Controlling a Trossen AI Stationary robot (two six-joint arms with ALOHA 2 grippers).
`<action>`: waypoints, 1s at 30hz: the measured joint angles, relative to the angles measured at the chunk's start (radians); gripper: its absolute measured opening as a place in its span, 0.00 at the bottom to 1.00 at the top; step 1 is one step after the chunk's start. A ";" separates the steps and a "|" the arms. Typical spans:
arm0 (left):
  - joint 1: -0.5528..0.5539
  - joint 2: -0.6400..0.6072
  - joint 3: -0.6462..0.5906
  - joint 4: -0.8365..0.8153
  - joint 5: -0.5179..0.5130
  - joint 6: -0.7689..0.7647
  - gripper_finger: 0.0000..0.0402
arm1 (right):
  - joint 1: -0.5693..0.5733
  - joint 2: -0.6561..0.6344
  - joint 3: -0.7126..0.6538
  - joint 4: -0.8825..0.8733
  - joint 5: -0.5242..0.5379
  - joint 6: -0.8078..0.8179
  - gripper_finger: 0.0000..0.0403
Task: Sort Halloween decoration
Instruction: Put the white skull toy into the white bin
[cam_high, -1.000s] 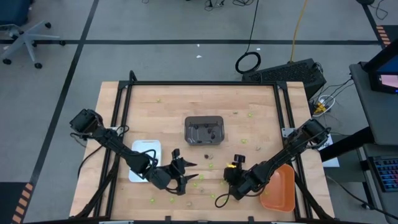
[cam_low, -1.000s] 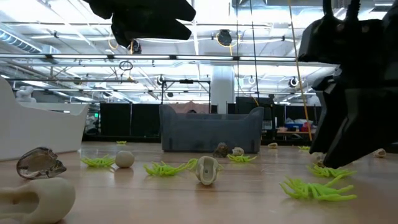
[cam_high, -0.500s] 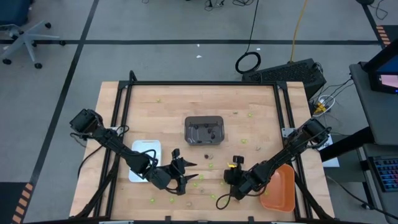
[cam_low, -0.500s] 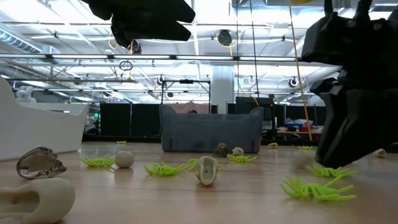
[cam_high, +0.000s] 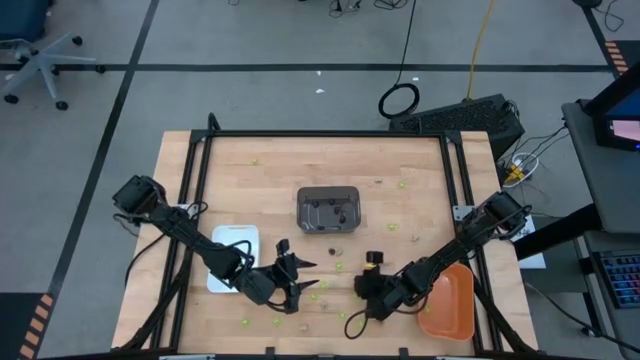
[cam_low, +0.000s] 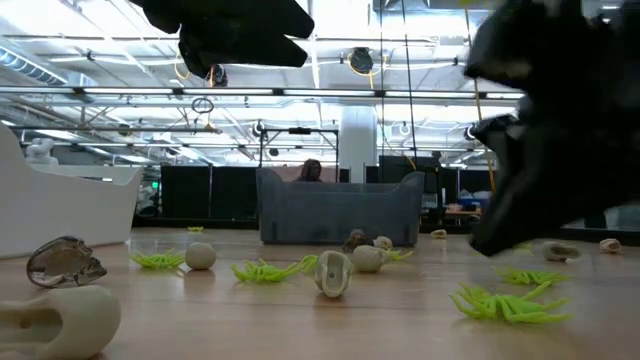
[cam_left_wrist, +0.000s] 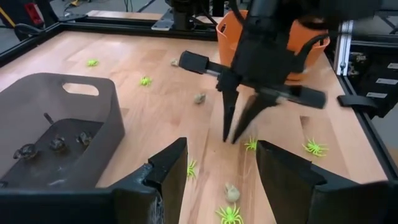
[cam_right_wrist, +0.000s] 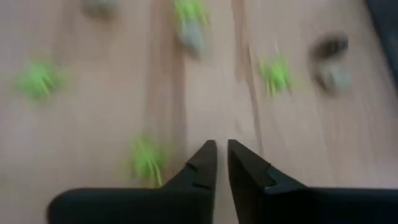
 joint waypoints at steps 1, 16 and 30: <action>0.000 0.004 0.000 -0.002 0.000 0.000 0.48 | -0.002 0.000 0.000 0.038 0.000 -0.019 0.12; -0.001 0.029 0.000 0.012 0.004 0.000 0.48 | -0.042 0.154 0.002 0.437 -0.004 -0.288 0.41; -0.001 0.029 0.000 0.009 0.004 0.001 0.48 | -0.073 0.160 0.003 0.570 -0.001 -0.375 0.41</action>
